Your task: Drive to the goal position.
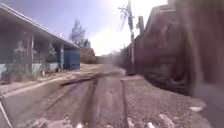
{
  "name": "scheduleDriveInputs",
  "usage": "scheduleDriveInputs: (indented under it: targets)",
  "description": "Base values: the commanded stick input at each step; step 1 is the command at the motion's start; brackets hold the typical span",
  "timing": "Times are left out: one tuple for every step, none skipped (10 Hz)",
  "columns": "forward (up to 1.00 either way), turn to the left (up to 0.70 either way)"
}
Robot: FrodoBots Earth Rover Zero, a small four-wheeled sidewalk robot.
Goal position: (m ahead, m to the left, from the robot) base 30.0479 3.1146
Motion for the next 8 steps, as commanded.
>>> scheduleDriveInputs:
  targets:
    - [0.85, 0.00]
    - [0.85, 0.00]
    - [0.85, 0.00]
    - [0.85, 0.00]
    - [0.85, 0.00]
    - [0.85, 0.00]
    - [0.85, 0.00]
    - [0.85, 0.00]
